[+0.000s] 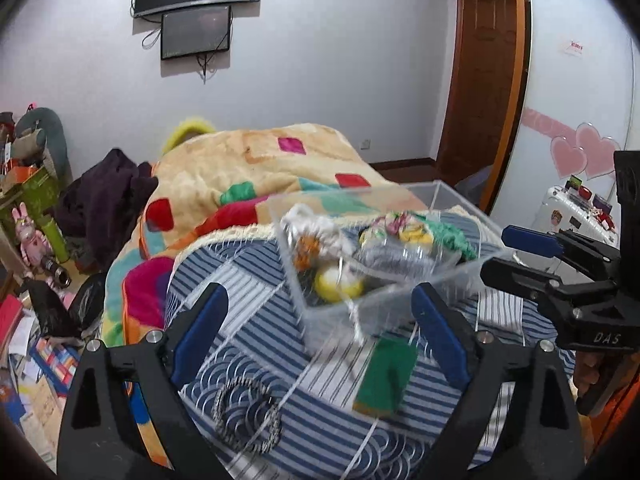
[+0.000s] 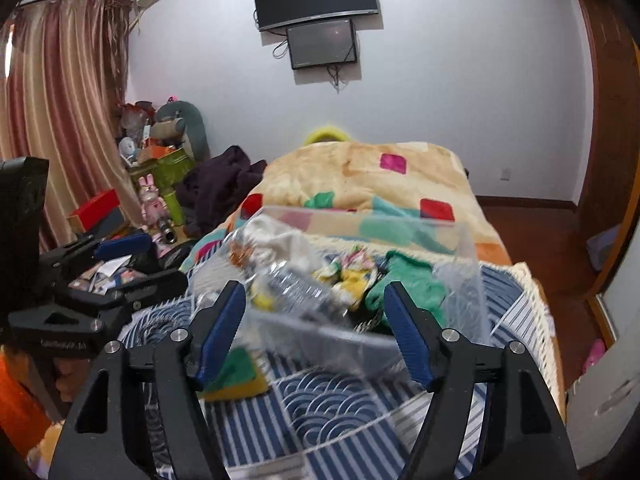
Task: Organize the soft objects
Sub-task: 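Grasp the green-yellow sponge with the right gripper while the left grasps the bead bracelet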
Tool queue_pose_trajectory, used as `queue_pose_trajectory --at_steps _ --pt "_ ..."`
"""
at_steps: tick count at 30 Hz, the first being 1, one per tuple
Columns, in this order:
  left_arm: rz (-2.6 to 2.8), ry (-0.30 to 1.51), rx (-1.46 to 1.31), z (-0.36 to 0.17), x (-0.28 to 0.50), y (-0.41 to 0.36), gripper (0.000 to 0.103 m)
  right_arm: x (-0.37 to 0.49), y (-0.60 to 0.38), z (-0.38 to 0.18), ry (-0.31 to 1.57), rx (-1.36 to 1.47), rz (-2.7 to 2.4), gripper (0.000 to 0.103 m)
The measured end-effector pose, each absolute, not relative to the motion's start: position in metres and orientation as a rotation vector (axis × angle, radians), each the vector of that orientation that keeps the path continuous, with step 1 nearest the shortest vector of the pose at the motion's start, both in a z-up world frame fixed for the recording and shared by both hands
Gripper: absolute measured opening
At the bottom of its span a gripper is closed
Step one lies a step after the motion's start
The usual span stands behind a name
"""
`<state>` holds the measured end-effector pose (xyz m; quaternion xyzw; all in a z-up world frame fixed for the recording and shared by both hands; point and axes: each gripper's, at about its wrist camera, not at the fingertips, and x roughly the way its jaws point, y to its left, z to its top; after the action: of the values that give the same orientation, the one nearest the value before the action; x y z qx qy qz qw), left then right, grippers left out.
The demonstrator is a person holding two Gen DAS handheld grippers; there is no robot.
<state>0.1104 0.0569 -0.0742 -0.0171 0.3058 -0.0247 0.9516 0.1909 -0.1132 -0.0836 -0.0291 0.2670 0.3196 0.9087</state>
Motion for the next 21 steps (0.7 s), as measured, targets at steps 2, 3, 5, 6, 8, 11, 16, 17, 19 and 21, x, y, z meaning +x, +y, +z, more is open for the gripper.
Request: queue_pose_trajectory --at_steps 2,3,5,6,8,11,16,17,19,21 --pt "-0.043 0.648 -0.030 -0.081 0.104 0.060 0.094 0.186 -0.109 -0.090 0.566 -0.080 0.665 0.069" --pt "-0.038 0.660 -0.028 -0.084 0.101 0.062 0.094 0.184 -0.108 -0.093 0.574 -0.087 0.667 0.069" --pt "-0.033 0.695 -0.024 -0.093 0.096 0.065 0.094 0.180 -0.106 -0.102 0.599 -0.088 0.685 0.069" --pt "-0.032 0.710 -0.023 -0.098 0.093 0.065 0.094 0.179 -0.104 -0.106 0.613 -0.080 0.697 0.069" --pt "-0.029 0.742 -0.017 -0.109 0.087 0.066 0.094 0.177 -0.099 -0.117 0.647 -0.067 0.720 0.069" --pt "-0.019 0.787 -0.026 -0.125 0.081 0.070 0.094 0.175 -0.087 -0.134 0.699 -0.075 0.736 0.069" --pt "0.024 0.835 -0.083 -0.143 0.076 0.083 0.094 0.180 -0.069 -0.154 0.779 -0.065 0.766 0.069" --pt "0.034 0.840 -0.104 -0.146 0.076 0.087 0.094 0.179 -0.068 -0.155 0.785 -0.063 0.772 0.069" --pt "0.051 0.849 -0.127 -0.150 0.077 0.092 0.094 0.179 -0.063 -0.157 0.796 -0.069 0.782 0.069" --pt "0.069 0.849 -0.133 -0.153 0.080 0.095 0.094 0.177 -0.057 -0.158 0.801 -0.083 0.786 0.070"
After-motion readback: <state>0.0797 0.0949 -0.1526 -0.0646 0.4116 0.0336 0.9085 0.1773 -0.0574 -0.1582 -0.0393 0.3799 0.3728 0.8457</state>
